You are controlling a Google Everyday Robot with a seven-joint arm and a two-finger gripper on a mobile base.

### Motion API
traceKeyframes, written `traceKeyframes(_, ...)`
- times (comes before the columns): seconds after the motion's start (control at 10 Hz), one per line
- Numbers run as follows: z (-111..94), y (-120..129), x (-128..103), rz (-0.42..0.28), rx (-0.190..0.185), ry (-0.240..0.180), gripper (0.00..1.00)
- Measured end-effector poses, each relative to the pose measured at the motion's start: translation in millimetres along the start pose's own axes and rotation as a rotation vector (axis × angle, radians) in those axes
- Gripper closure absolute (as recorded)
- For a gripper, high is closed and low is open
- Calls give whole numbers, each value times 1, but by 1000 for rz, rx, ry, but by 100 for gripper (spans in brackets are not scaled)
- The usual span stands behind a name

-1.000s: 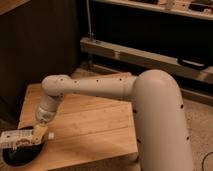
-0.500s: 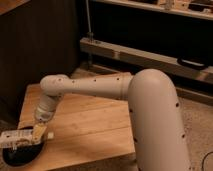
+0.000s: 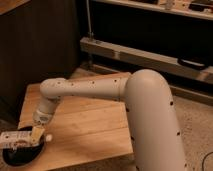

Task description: Place the bottle in the ceramic bowl

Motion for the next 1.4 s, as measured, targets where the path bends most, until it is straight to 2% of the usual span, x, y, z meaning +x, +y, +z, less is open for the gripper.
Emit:
traceKeyframes(0.4, 22, 1, -7, 23, -23, 46, 100)
traceKeyframes(0.5, 26, 1, -7, 30, -31, 57, 97)
traceKeyframes(0.6, 28, 1, -6, 39, -34, 63, 91)
traceKeyframes(0.8, 31, 0, 1, 98, -39, 76, 69)
traceKeyframes(0.9, 30, 0, 3, 104, -36, 79, 61)
traceKeyframes(1.0, 29, -1, 5, 108, -33, 80, 47)
traceKeyframes(1.3, 29, -2, 9, 123, -30, 60, 22)
traceKeyframes(1.4, 31, -1, 7, 129, -37, 56, 20)
